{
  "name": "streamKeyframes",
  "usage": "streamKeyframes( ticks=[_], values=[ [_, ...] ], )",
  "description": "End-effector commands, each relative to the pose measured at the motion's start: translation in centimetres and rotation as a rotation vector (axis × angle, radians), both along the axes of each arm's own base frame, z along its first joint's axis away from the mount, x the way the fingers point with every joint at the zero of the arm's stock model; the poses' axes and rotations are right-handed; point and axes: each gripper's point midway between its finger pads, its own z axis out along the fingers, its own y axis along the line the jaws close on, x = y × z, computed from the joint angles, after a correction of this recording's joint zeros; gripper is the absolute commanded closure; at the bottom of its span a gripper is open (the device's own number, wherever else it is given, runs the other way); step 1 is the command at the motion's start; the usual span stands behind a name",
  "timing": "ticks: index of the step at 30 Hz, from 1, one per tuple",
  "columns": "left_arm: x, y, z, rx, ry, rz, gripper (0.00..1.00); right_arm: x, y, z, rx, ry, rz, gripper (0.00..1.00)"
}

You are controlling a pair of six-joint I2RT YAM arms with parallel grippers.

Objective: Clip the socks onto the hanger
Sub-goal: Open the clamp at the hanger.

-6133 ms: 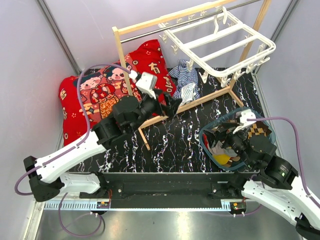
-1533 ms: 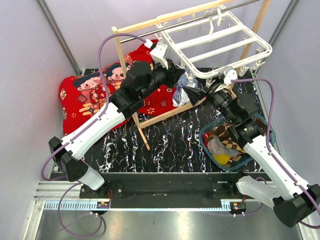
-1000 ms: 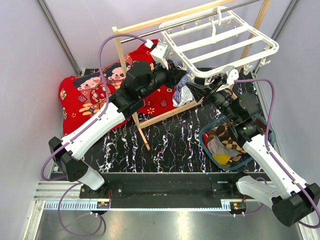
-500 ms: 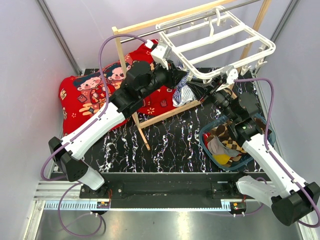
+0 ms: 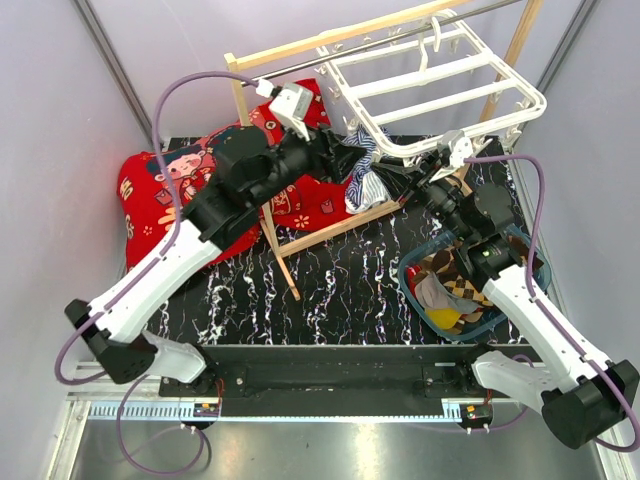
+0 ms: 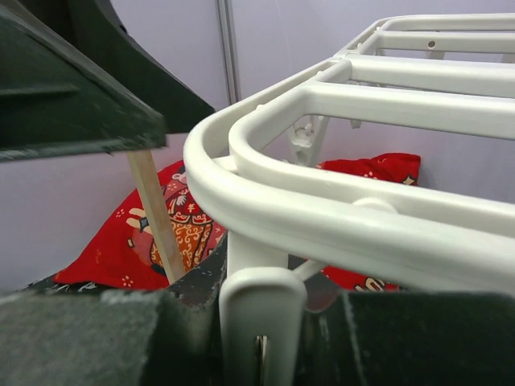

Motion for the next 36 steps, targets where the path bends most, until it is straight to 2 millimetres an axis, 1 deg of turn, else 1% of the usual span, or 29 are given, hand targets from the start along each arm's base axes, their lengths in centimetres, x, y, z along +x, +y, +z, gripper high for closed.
streamKeyframes(
  ticks=[1, 4, 7, 8, 9, 10, 12, 13, 14, 15, 16, 17, 18, 22, 23, 24, 26, 28, 29, 31, 32, 35, 36],
  values=[
    [-1.8, 1.0, 1.5, -0.066, 0.019, -0.013, 0.32, 0.3, -0.3, 0.9, -0.008, -0.042, -0.02, 0.87],
    [-2.3, 0.4, 1.8, -0.072, 0.019, -0.016, 0.32, 0.4, -0.3, 0.7, -0.011, -0.04, -0.025, 0.87],
    [-1.9, -0.3, 1.7, -0.07, 0.032, 0.007, 0.35, 0.7, -0.4, 0.6, -0.013, -0.033, -0.033, 0.87],
    [-1.5, -0.3, 1.7, -0.075, 0.038, 0.037, 0.35, 0.7, -0.4, 0.6, -0.013, -0.033, -0.036, 0.87],
    [-1.0, -0.7, 1.1, -0.067, 0.054, 0.046, 0.35, 0.8, -0.4, 0.5, -0.015, -0.029, -0.039, 0.87],
    [-1.1, -1.0, 1.5, -0.073, 0.052, 0.048, 0.35, 0.8, -0.4, 0.4, -0.018, -0.026, -0.04, 0.87],
    [-0.5, -1.7, 0.9, -0.056, 0.057, 0.072, 0.36, 1.0, -0.5, 0.2, -0.02, -0.021, -0.045, 0.87],
    [-0.7, -2.0, 1.1, -0.051, 0.056, 0.074, 0.36, 1.1, -0.4, 0.0, -0.024, -0.016, -0.045, 0.87],
    [-0.2, -1.9, 1.0, -0.045, 0.056, 0.111, 0.36, 1.0, -0.5, 0.0, -0.023, -0.015, -0.046, 0.87],
    [0.3, -2.1, 0.4, -0.025, 0.059, 0.132, 0.37, 1.1, -0.5, -0.1, -0.025, -0.013, -0.048, 0.87],
    [0.3, -2.2, 0.1, -0.013, 0.064, 0.148, 0.37, 1.1, -0.5, -0.2, -0.024, -0.01, -0.049, 0.87],
    [0.8, -1.8, 0.1, -0.011, 0.063, 0.189, 0.38, 1.1, -0.5, -0.1, -0.024, -0.013, -0.051, 0.87],
    [1.1, -1.9, -0.2, -0.002, 0.066, 0.205, 0.39, 1.1, -0.6, -0.1, -0.024, -0.015, -0.054, 0.87],
    [1.6, -2.1, -0.5, 0.016, 0.061, 0.246, 0.44, 1.2, -0.8, -0.2, -0.027, -0.018, -0.069, 0.87],
    [1.8, -1.9, -0.3, 0.014, 0.054, 0.264, 0.45, 1.3, -0.8, -0.3, -0.028, -0.013, -0.073, 0.86],
    [1.9, -2.2, -0.5, 0.021, 0.055, 0.268, 0.46, 1.3, -0.9, -0.3, -0.027, -0.013, -0.074, 0.86],
    [2.1, -2.2, -0.6, 0.024, 0.054, 0.283, 0.52, 1.3, -0.9, -0.5, -0.029, -0.011, -0.076, 0.86],
    [2.2, -2.3, -0.5, 0.024, 0.052, 0.285, 0.59, 1.3, -0.9, -0.6, -0.031, -0.011, -0.079, 0.85],
    [2.3, -2.6, -0.8, 0.032, 0.054, 0.28, 0.68, 1.3, -0.9, -0.6, -0.029, -0.011, -0.078, 0.85],
    [2.3, -3.0, -0.6, 0.029, 0.053, 0.268, 0.76, 1.3, -1.0, -0.8, -0.03, -0.012, -0.08, 0.85],
    [2.3, -3.2, -0.8, 0.03, 0.056, 0.262, 0.82, 1.3, -0.9, -0.9, -0.027, -0.009, -0.077, 0.84],
    [2.1, -3.7, -0.8, 0.028, 0.056, 0.231, 0.92, 1.1, -0.9, -0.8, -0.014, -0.01, -0.073, 0.75],
    [2.0, -4.0, -0.8, 0.025, 0.054, 0.217, 0.93, 1.0, -1.0, -0.9, -0.007, -0.006, -0.076, 0.62]
  ],
)
